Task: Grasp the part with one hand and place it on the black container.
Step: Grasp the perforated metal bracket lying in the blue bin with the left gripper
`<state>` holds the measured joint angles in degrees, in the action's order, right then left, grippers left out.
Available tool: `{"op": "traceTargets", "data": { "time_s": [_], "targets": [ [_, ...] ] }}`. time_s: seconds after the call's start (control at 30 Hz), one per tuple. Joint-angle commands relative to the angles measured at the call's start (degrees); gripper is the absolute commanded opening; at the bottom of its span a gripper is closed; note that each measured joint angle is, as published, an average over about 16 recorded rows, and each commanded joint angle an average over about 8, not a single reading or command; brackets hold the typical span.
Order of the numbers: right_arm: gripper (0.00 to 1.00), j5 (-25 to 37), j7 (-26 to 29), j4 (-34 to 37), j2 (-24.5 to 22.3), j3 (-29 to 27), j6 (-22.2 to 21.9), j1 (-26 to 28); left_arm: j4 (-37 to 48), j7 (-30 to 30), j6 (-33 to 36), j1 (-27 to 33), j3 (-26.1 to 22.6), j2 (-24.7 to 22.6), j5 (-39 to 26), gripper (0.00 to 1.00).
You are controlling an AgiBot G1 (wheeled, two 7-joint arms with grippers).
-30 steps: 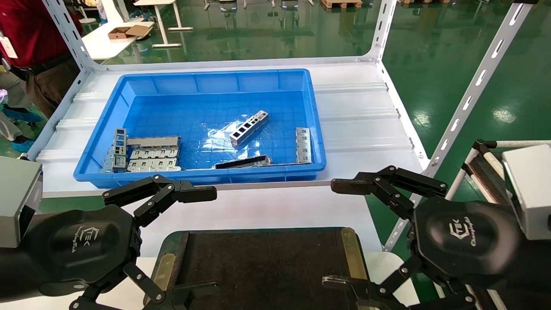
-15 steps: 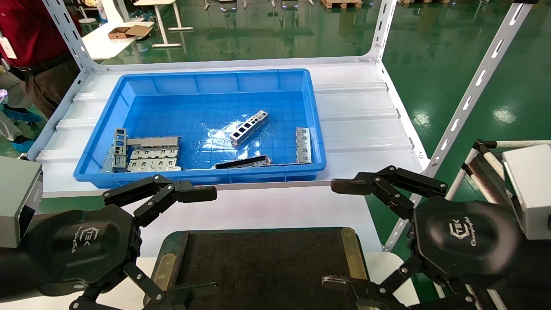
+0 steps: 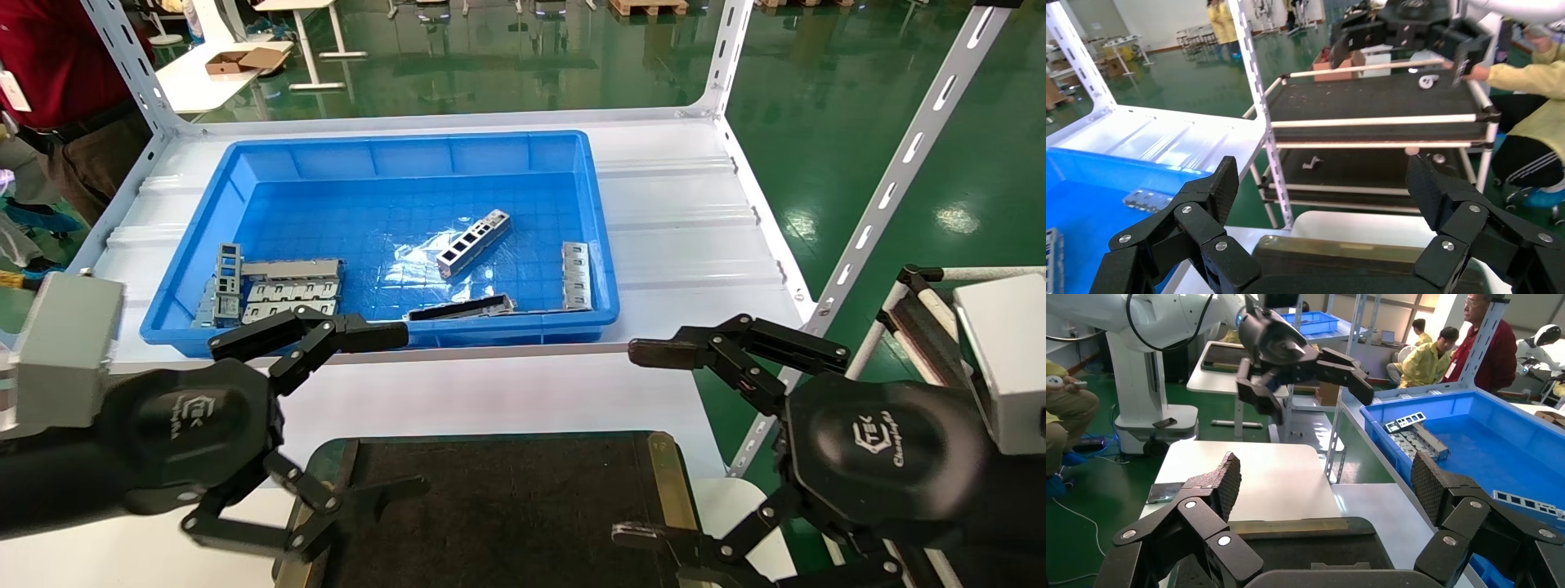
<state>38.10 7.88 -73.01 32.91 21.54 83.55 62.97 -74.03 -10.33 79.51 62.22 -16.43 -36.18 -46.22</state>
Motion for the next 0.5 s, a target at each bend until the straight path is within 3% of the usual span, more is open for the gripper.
{"op": "traceTargets", "data": {
  "time_s": [0.03, 0.5],
  "targets": [
    [1.00, 0.00, 0.00, 0.00, 0.00, 0.00, 0.00, 0.00, -0.08, 0.20, -0.89, 0.16, -0.13, -0.25, -0.82, 1.00],
    [1.00, -0.01, -0.01, 0.00, 0.00, 0.01, 0.00, 0.00, 0.05, -1.52, -12.33, 1.84, -2.20, -4.16, -9.04, 1.00]
  ]
}}
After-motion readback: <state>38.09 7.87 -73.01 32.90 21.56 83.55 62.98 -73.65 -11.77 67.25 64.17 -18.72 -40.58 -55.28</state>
